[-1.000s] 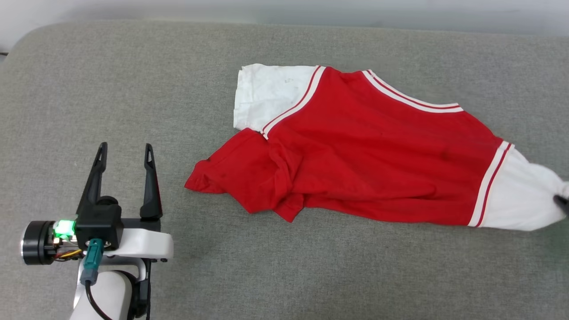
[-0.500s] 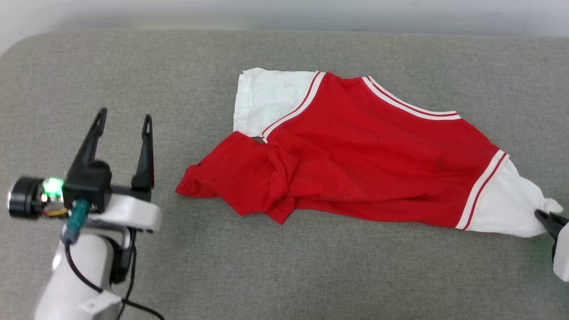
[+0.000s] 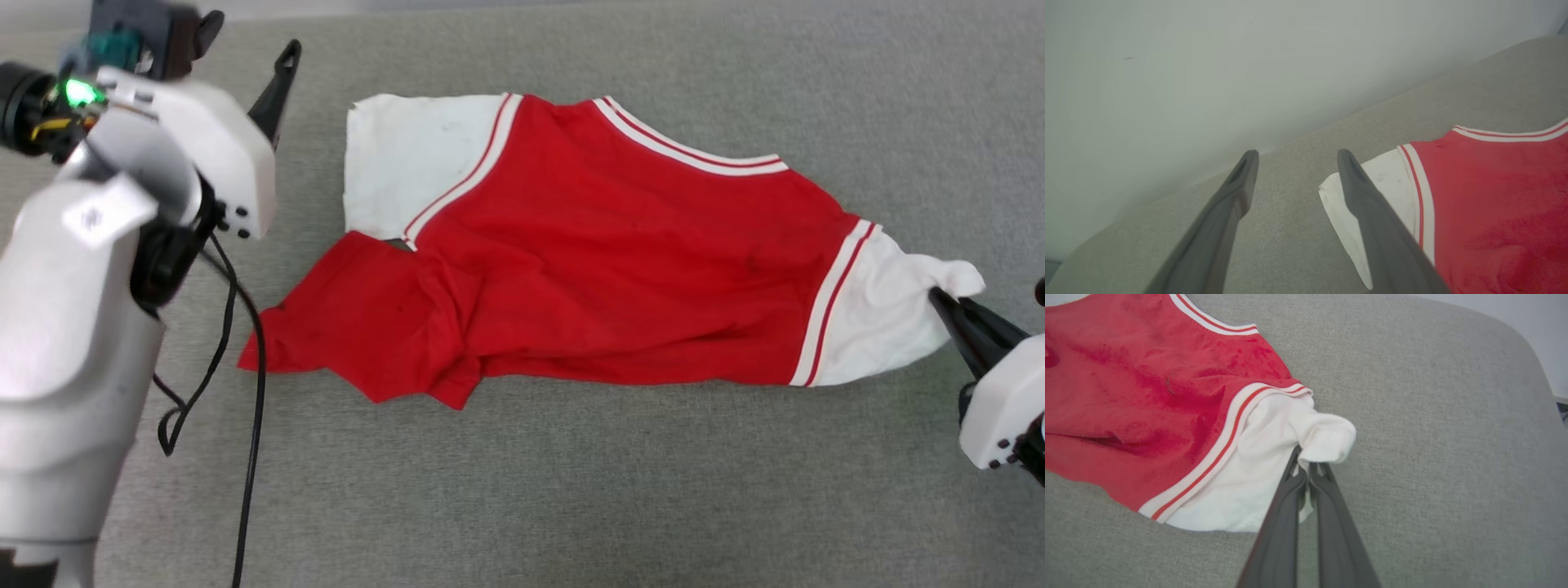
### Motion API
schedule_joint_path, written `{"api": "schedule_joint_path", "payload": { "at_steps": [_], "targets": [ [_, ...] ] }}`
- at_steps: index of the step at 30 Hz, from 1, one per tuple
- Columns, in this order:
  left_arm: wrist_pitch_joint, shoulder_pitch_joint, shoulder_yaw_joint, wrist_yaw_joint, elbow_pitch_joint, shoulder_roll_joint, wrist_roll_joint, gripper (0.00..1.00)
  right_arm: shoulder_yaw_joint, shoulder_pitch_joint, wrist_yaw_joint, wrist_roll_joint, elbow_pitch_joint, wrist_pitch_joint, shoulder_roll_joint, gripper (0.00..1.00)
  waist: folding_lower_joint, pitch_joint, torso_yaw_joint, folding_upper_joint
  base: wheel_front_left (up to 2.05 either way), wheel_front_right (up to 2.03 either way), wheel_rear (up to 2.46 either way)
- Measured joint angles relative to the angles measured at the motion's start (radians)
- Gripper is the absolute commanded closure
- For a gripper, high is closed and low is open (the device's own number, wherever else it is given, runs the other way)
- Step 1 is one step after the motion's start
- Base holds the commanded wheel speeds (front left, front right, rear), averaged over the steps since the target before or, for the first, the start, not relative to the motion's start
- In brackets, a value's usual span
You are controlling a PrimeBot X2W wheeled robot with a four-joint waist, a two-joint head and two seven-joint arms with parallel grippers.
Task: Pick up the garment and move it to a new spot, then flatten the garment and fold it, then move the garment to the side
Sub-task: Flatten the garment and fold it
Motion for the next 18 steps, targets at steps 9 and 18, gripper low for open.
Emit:
{"api": "schedule_joint_path", "payload": {
  "at_steps": [9, 18],
  "targets": [
    [0.446, -0.250, -0.206, -0.001, 0.109, 0.081, -0.267, 0.00, 0.021, -0.048, 0.000, -0.046, -0.102, 0.005, 0.044, 1.00, 0.0000, 0.104, -0.054, 0.0000, 0.00, 0.00, 0.00],
    [0.649, -0.428, -0.328, -0.001, 0.215, 0.104, -0.343, 0.00, 0.034, -0.100, 0.000, -0.053, -0.133, -0.006, 0.051, 1.00, 0.0000, 0.220, -0.101, 0.0000, 0.00, 0.00, 0.00]
  ]
}}
